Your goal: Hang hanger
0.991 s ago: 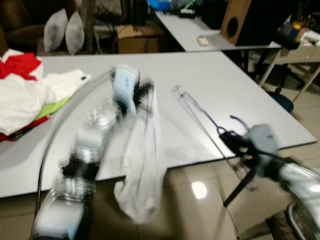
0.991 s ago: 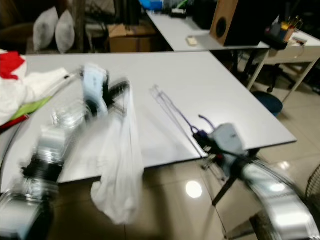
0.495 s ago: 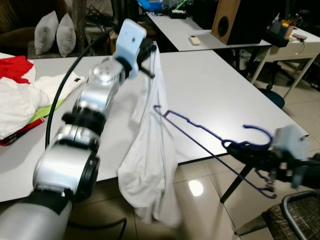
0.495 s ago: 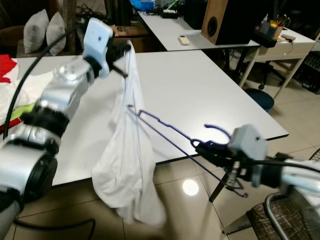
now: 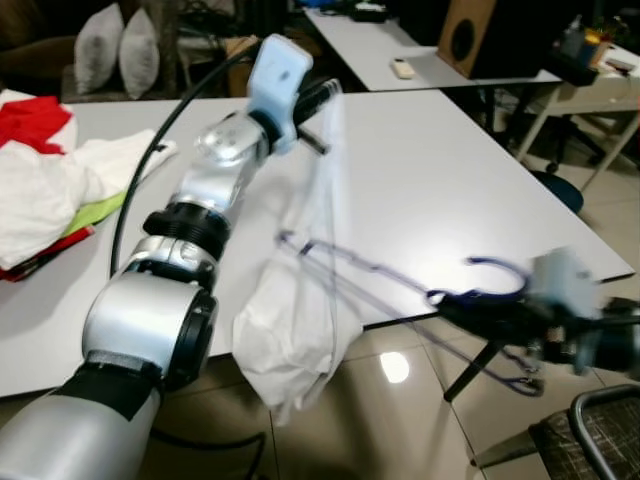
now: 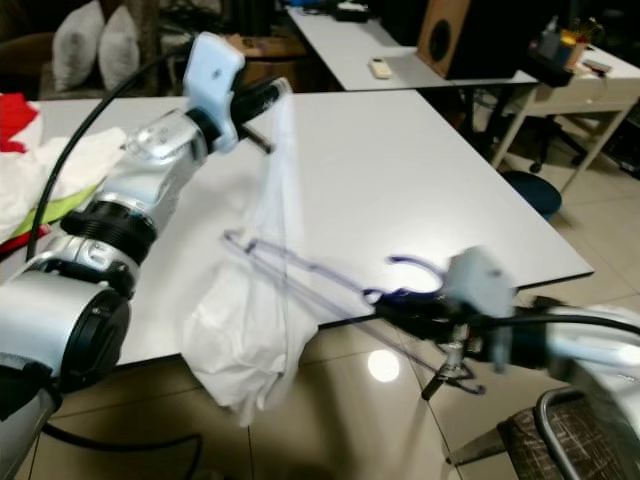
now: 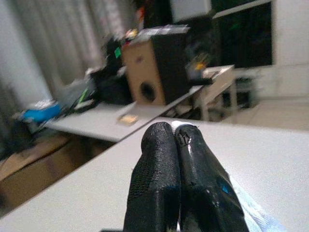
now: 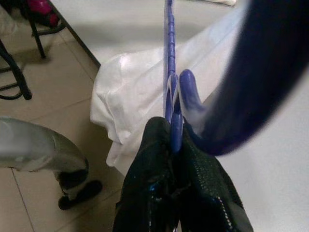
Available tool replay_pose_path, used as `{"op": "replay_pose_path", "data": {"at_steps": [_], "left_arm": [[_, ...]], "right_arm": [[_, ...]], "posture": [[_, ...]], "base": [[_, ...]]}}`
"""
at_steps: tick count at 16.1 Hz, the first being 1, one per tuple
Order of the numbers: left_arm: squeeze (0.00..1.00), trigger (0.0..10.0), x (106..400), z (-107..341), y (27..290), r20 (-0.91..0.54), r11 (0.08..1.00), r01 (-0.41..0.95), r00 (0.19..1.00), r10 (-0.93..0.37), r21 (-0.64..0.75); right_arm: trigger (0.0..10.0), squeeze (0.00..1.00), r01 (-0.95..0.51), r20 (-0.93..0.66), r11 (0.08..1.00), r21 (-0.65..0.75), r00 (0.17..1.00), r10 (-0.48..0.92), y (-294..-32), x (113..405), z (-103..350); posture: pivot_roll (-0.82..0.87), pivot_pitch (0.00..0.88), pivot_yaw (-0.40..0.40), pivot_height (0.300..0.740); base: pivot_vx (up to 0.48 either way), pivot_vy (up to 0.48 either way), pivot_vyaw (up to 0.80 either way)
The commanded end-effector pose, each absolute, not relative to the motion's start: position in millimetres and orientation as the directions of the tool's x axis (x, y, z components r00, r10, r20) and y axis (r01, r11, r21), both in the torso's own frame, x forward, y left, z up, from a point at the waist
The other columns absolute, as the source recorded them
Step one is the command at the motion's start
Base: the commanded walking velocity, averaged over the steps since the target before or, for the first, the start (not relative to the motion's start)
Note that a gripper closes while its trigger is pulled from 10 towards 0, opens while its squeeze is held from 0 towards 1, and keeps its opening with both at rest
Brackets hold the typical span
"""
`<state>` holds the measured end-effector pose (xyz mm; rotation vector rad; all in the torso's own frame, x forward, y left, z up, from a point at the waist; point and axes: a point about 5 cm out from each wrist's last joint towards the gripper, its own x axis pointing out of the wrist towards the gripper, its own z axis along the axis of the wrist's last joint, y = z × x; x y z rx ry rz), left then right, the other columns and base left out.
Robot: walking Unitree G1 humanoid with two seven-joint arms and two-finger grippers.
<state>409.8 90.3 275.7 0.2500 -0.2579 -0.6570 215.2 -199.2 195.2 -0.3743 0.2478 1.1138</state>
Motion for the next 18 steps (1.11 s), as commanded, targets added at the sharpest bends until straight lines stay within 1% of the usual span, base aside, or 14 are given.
{"op": "replay_pose_path", "data": {"at_steps": [1,3,5,7,8,9,10,11,12,13,14,15,16,18], "left_arm": [[0.0,10.0,405.4,301.7,83.2,0.243,0.736,0.591,0.7,-0.671,0.33],[0.0,10.0,398.7,320.8,87.8,0.315,0.719,0.622,0.647,-0.695,0.311],[0.0,10.0,390.8,339.1,100.9,0.377,0.705,0.64,0.599,-0.707,0.305],[0.0,10.0,379.0,360.9,115.7,0.459,0.691,0.665,0.539,-0.706,0.283],[0.0,10.0,371.1,373.1,122.9,0.503,0.682,0.673,0.501,-0.704,0.285],[0.0,10.0,367.5,378.5,125.5,0.522,0.679,0.676,0.484,-0.702,0.285],[0.0,10.0,357.9,393.4,132.7,0.572,0.686,0.67,0.456,-0.681,0.283],[0.0,10.0,351.8,403.4,137.5,0.61,0.7,0.657,0.441,-0.659,0.281],[0.0,10.0,347.0,409.8,141.0,0.641,0.706,0.658,0.428,-0.637,0.262],[0.0,10.0,343.2,413.1,143.6,0.667,0.708,0.666,0.42,-0.615,0.234],[0.0,10.0,342.1,413.5,144.2,0.673,0.709,0.668,0.419,-0.609,0.225],[0.0,10.0,342.4,404.8,140.6,0.658,0.705,0.676,0.433,-0.616,0.216],[0.0,10.0,343.2,395.5,136.2,0.643,0.699,0.688,0.448,-0.621,0.196],[0.0,10.0,344.9,375.7,125.8,0.605,0.688,0.709,0.482,-0.633,0.154]], "right_arm": [[10.0,0.0,-0.9,-0.419,0.395,-0.183,0.435,0.797,-200.5,224.6,186.7],[10.0,0.0,-0.885,-0.476,0.405,-0.23,0.465,0.747,-205.5,251.0,180.1],[10.0,0.0,-0.842,-0.502,0.433,-0.322,0.54,0.676,-217.6,280.0,187.2],[10.0,0.0,-0.74,-0.46,0.483,-0.468,0.671,0.582,-227.2,320.8,208.8],[10.0,0.0,-0.646,-0.401,0.52,-0.559,0.759,0.513,-229.7,342.6,224.2],[10.0,0.0,-0.593,-0.366,0.537,-0.6,0.8,0.475,-230.8,352.2,232.2],[10.0,0.0,-0.414,-0.208,0.568,-0.711,0.896,0.393,-231.0,375.4,263.0],[10.0,0.0,-0.223,0.015,0.617,-0.755,0.935,0.355,-226.7,385.5,299.4],[10.0,0.0,-0.104,0.23,0.725,-0.681,0.909,0.347,-223.5,387.4,333.1],[10.0,0.0,-0.09,0.326,0.766,-0.637,0.869,0.373,-220.8,385.9,351.0],[10.0,0.0,-0.089,0.339,0.76,-0.644,0.857,0.387,-219.1,386.0,353.8],[10.0,0.0,-0.148,0.291,0.737,-0.66,0.853,0.432,-214.4,388.0,339.8],[10.0,0.0,-0.184,0.235,0.686,-0.704,0.852,0.468,-210.2,389.9,321.9],[10.0,0.0,-0.283,0.132,0.63,-0.723,0.839,0.528,-205.7,390.0,286.3]], "posture": [[-0.17,0.0,-0.05,0.74],[-0.16,0.0,-0.061,0.74],[-0.15,0.0,-0.072,0.74],[-0.14,0.0,-0.088,0.74],[-0.14,0.0,-0.094,0.74],[-0.14,0.0,-0.098,0.74],[-0.13,0.0,-0.106,0.74],[-0.13,0.0,-0.106,0.74],[-0.13,0.0,-0.116,0.74],[-0.13,0.0,-0.118,0.74],[-0.12,0.0,-0.119,0.74],[-0.13,0.0,-0.117,0.74],[-0.13,0.0,-0.117,0.74],[-0.13,0.0,-0.105,0.74]], "base": [[0.0,0.0,0.0],[0.0,0.0,0.0],[0.0,0.0,0.0],[0.0,0.0,0.0],[0.0,0.0,0.0],[0.0,0.0,0.0],[0.0,0.0,0.0],[0.0,0.0,0.0],[0.0,0.0,0.0],[0.0,0.0,0.0],[0.0,0.0,0.0],[0.0,0.0,0.0],[0.0,0.0,0.0],[0.0,0.0,0.0]]}}
